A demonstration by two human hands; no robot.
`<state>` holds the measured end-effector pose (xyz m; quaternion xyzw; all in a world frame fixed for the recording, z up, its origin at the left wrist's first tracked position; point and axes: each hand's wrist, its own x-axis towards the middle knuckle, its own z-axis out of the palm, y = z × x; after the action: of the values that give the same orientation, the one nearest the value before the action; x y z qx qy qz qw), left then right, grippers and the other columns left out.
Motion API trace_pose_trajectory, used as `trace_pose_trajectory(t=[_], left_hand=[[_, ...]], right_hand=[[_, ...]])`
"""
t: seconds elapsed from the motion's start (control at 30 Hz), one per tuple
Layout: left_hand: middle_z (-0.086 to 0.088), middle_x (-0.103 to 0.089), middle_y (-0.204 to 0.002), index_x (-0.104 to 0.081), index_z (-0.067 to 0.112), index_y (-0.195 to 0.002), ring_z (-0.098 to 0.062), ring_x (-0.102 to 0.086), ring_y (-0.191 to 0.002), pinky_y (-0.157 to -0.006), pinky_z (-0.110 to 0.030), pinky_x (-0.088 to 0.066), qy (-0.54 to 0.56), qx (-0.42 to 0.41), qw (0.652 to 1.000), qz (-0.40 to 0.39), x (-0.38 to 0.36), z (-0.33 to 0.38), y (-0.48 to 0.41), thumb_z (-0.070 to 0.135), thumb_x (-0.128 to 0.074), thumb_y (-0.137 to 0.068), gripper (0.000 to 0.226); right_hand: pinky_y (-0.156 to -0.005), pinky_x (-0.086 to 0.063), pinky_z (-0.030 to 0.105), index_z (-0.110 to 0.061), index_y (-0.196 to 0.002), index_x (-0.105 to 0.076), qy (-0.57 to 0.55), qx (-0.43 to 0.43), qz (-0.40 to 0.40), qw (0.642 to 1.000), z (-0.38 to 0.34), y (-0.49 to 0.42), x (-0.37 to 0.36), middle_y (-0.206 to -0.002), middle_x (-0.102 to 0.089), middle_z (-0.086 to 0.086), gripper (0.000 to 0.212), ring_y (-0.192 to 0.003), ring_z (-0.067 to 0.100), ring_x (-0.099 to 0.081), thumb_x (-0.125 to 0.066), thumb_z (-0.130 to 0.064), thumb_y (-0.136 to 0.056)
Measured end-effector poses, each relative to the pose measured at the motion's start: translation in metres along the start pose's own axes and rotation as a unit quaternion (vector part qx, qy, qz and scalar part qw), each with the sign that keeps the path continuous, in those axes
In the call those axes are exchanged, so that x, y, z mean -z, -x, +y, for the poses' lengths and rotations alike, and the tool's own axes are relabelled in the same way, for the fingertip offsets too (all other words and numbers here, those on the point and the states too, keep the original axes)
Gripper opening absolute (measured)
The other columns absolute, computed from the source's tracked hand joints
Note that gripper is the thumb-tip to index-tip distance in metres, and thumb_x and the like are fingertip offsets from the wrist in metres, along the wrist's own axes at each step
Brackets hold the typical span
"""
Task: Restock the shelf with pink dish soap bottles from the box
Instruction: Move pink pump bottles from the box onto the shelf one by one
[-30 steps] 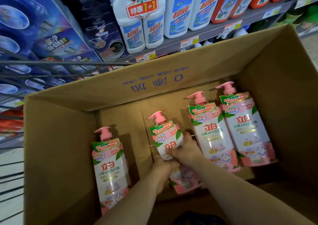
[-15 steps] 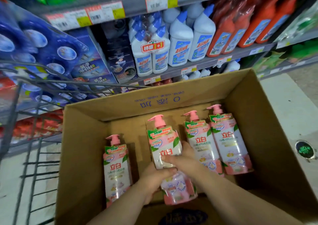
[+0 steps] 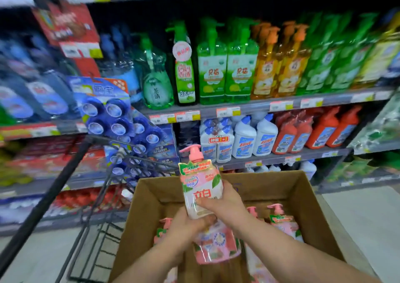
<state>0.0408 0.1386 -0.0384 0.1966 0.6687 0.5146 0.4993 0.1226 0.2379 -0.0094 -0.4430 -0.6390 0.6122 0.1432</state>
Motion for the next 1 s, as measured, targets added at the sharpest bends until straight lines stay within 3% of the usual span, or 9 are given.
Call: trace_pose_trajectory(t=[0.07, 0.1, 0.2, 0.37, 0.47, 0.63, 0.77, 0.9, 1.0], left_hand=[[-0.011, -0.075, -0.095, -0.066, 0.008, -0.106, -0.029, -0.071, -0.090, -0.082, -0.041, -0.056, 0.002, -0.026, 0.999, 0.021, 0.006, 0.018, 0.012, 0.014, -0.081, -0.063, 0.045], [-0.013, -0.074, -0.095, -0.066, 0.007, -0.105, -0.031, -0.070, -0.091, -0.085, -0.044, -0.054, 0.004, -0.037, 0.999, 0.036, 0.010, 0.026, 0.018, 0.014, -0.080, -0.061, 0.047], [-0.014, -0.074, -0.096, -0.066, 0.008, -0.103, -0.034, -0.069, -0.094, -0.088, -0.045, -0.054, 0.000, -0.066, 0.994, 0.084, 0.022, 0.045, 0.040, 0.006, -0.081, -0.067, 0.039], [-0.009, -0.075, -0.096, -0.067, 0.013, -0.105, -0.027, -0.070, -0.092, -0.087, -0.041, -0.055, -0.018, -0.115, 0.981, 0.157, 0.044, 0.072, 0.082, 0.012, -0.081, -0.069, 0.038], [-0.007, -0.075, -0.097, -0.067, 0.017, -0.103, -0.024, -0.070, -0.092, -0.088, -0.042, -0.054, -0.026, -0.130, 0.970, 0.202, 0.062, 0.079, 0.108, 0.013, -0.076, -0.076, 0.029], [-0.010, -0.074, -0.096, -0.064, 0.013, -0.105, -0.029, -0.071, -0.088, -0.085, -0.046, -0.056, -0.007, -0.143, 0.961, 0.237, 0.097, 0.085, 0.149, 0.011, -0.075, -0.077, 0.030], [-0.004, -0.076, -0.088, -0.064, 0.019, -0.098, -0.021, -0.073, -0.078, -0.064, -0.030, -0.057, -0.007, -0.166, 0.954, 0.249, 0.134, 0.085, 0.183, 0.011, -0.074, -0.077, 0.025], [-0.007, -0.075, -0.095, -0.066, 0.021, -0.096, -0.026, -0.071, -0.089, -0.086, -0.047, -0.055, -0.027, -0.182, 0.943, 0.279, 0.184, 0.084, 0.231, 0.016, -0.079, -0.068, 0.031], [-0.007, -0.074, -0.095, -0.067, 0.020, -0.093, -0.026, -0.070, -0.089, -0.087, -0.046, -0.055, -0.042, -0.178, 0.933, 0.311, 0.233, 0.076, 0.273, 0.022, -0.081, -0.064, 0.032]], right_hand=[[-0.071, -0.051, 0.011, -0.024, -0.089, -0.063, -0.001, 0.037, -0.009, 0.999, -0.018, 0.003, -0.004, -0.093, -0.071, -0.005, 0.032, -0.082, 0.003, -0.065, -0.081, -0.007, -0.069], [-0.068, -0.050, 0.009, -0.023, -0.090, -0.064, 0.000, 0.052, -0.013, 0.999, -0.025, 0.004, -0.008, -0.093, -0.070, -0.004, 0.032, -0.080, 0.003, -0.065, -0.081, -0.007, -0.068], [-0.086, -0.055, 0.031, -0.010, -0.106, -0.065, 0.002, 0.079, -0.040, 0.996, -0.049, 0.011, -0.021, -0.102, -0.072, 0.005, 0.041, -0.095, 0.017, -0.069, -0.081, -0.007, -0.069], [-0.092, -0.053, 0.041, -0.009, -0.114, -0.058, -0.008, 0.114, -0.091, 0.989, -0.088, 0.028, -0.049, -0.108, -0.069, 0.008, 0.052, -0.100, 0.022, -0.067, -0.082, -0.012, -0.068], [-0.090, -0.054, 0.041, -0.013, -0.104, -0.065, -0.006, 0.151, -0.123, 0.981, -0.109, 0.043, -0.067, -0.103, -0.071, 0.007, 0.038, -0.098, 0.025, -0.068, -0.080, -0.008, -0.070], [-0.087, -0.055, 0.043, -0.007, -0.110, -0.064, -0.022, 0.184, -0.158, 0.970, -0.135, 0.076, -0.107, -0.105, -0.072, 0.011, 0.041, -0.095, 0.025, -0.069, -0.078, -0.005, -0.072], [-0.085, -0.056, 0.039, -0.012, -0.101, -0.066, -0.039, 0.203, -0.181, 0.961, -0.152, 0.103, -0.148, -0.105, -0.072, 0.013, 0.032, -0.091, 0.024, -0.069, -0.077, -0.003, -0.072], [-0.093, -0.052, 0.045, -0.005, -0.117, -0.059, -0.045, 0.220, -0.197, 0.954, -0.170, 0.138, -0.207, -0.112, -0.068, 0.015, 0.050, -0.104, 0.031, -0.065, -0.079, -0.008, -0.072], [-0.091, -0.053, 0.049, -0.004, -0.114, -0.062, -0.066, 0.223, -0.222, 0.947, -0.180, 0.172, -0.260, -0.107, -0.070, 0.016, 0.043, -0.099, 0.032, -0.068, -0.076, -0.003, -0.074]])
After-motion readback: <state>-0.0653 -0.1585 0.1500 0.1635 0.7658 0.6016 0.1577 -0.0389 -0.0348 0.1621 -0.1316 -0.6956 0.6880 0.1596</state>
